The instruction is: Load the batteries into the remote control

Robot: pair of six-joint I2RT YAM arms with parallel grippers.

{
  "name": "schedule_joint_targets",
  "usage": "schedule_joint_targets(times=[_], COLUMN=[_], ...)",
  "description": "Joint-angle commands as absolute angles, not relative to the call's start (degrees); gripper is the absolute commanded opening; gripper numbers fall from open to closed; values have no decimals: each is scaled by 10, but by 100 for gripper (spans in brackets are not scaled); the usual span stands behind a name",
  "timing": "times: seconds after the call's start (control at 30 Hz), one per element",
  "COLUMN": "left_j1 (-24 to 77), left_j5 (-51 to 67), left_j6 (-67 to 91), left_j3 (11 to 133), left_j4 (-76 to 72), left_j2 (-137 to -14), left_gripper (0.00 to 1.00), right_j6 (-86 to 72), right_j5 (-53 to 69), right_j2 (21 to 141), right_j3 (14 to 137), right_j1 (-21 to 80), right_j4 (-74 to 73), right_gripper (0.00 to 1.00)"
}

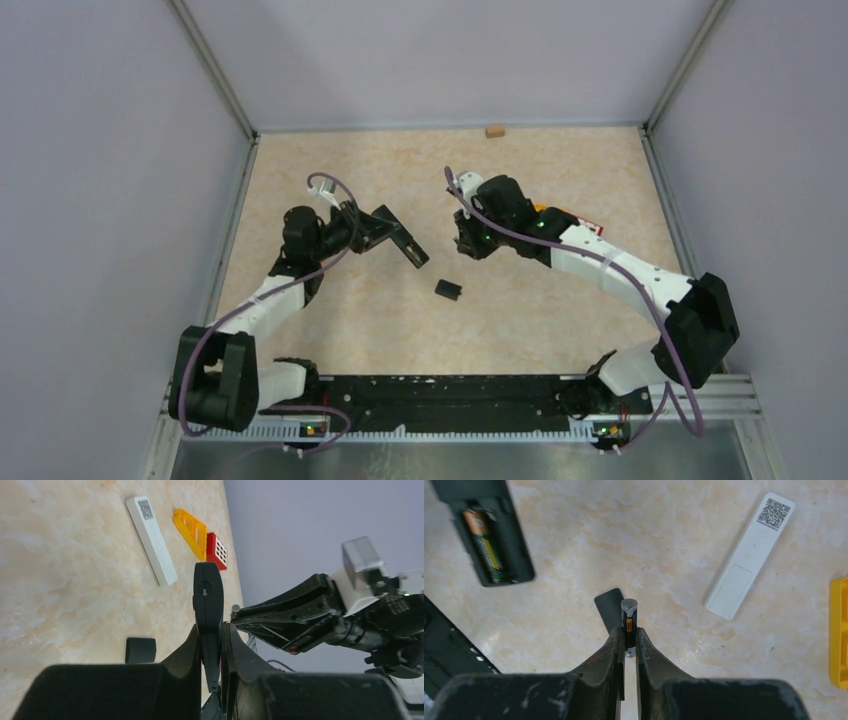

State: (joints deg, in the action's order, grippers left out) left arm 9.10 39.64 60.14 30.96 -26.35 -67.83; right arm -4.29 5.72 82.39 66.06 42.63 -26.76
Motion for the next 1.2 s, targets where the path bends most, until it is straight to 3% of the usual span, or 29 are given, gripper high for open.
schedule_joint_targets(times=[0.0,0.33,1.17], left_j1=[128,184,191], left_j5=[418,400,406], left_j6=[641,677,712], left_j3=[316,294,298], left_j4=[-392,-541,-541], left_j2=[-722,-789,-781], left_gripper=[0,0,0], right_j6=[-117,-154,-118], right_j5=[51,20,30], right_j2=[796,817,854], right_j3=[718,767,785], right_j1=[458,503,513], right_j4=[-307,-373,-373], right_gripper=[0,0,11])
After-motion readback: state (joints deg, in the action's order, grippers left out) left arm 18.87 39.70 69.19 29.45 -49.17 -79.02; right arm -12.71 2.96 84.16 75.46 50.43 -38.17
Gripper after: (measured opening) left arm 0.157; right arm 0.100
